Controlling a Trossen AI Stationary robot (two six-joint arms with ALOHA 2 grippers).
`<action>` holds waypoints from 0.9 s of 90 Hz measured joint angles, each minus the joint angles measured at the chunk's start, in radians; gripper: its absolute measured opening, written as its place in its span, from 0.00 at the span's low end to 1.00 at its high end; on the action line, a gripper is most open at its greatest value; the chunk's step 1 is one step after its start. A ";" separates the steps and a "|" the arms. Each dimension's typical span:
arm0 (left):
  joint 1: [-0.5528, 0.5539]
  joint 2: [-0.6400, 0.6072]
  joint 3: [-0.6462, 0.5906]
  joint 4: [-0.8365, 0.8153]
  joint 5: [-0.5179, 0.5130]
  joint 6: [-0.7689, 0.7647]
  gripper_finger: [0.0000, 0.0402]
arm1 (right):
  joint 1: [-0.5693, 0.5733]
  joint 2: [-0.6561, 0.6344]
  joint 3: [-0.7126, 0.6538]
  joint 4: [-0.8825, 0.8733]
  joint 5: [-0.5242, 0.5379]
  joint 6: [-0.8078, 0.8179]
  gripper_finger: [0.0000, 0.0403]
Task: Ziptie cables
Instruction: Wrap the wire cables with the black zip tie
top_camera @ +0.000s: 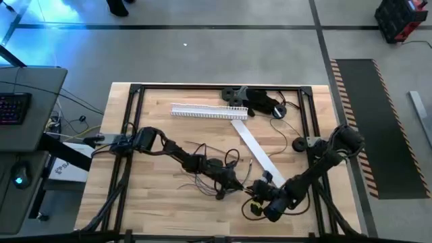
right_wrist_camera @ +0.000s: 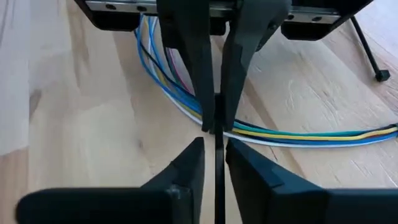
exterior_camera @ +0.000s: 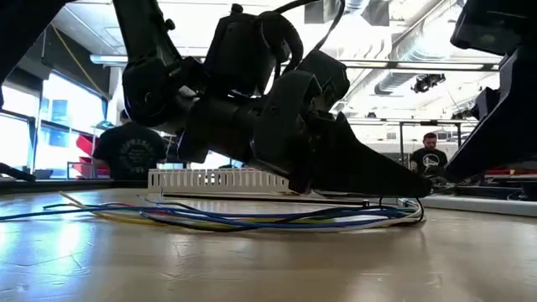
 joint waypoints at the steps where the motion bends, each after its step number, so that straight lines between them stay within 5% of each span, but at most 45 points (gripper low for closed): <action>1: 0.000 0.000 0.000 0.000 0.000 0.000 0.01 | 0.000 0.000 0.000 0.000 0.000 0.000 0.09; 11: 0.000 0.000 0.000 0.000 0.000 0.000 0.01 | 0.001 0.000 0.000 0.000 0.001 0.005 0.01; 60: 0.005 -0.018 -0.002 -0.022 0.007 0.034 0.01 | 0.206 0.080 0.014 -0.077 -0.030 0.456 0.00; 81: 0.006 -0.018 -0.002 -0.032 0.008 0.037 0.01 | 0.254 0.142 0.179 -0.390 -0.100 0.552 0.00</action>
